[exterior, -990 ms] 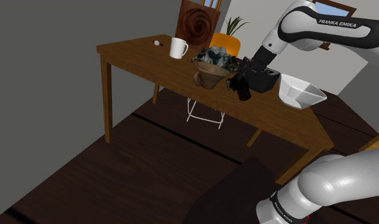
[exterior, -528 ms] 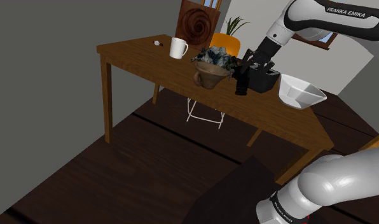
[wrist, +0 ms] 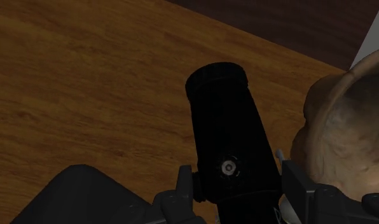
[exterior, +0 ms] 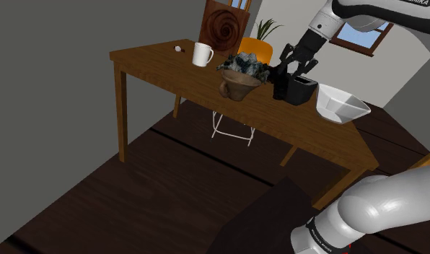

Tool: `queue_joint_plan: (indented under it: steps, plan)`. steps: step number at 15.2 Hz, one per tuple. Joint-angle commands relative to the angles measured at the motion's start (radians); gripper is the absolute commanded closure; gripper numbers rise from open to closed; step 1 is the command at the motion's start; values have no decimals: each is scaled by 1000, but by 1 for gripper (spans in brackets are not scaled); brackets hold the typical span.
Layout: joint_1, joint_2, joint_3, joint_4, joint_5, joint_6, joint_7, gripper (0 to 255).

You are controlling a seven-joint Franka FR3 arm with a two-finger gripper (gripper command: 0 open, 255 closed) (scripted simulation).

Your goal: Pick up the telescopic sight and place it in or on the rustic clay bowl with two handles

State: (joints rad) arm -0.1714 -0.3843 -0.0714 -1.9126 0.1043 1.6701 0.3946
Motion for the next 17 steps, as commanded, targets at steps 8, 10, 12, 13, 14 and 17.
queue_joint_plan:
  steps: [8,10,12,13,14,17]
  plan:
    - [2,46,-3,171,2,-124,12,255]
    - [3,59,-4,212,3,-152,14,255]
    - [3,73,-5,255,4,-181,16,255]
    - [3,81,-5,277,4,-195,18,255]
    - [4,88,-6,299,5,-210,19,255]
    - [18,146,19,380,10,-229,60,255]
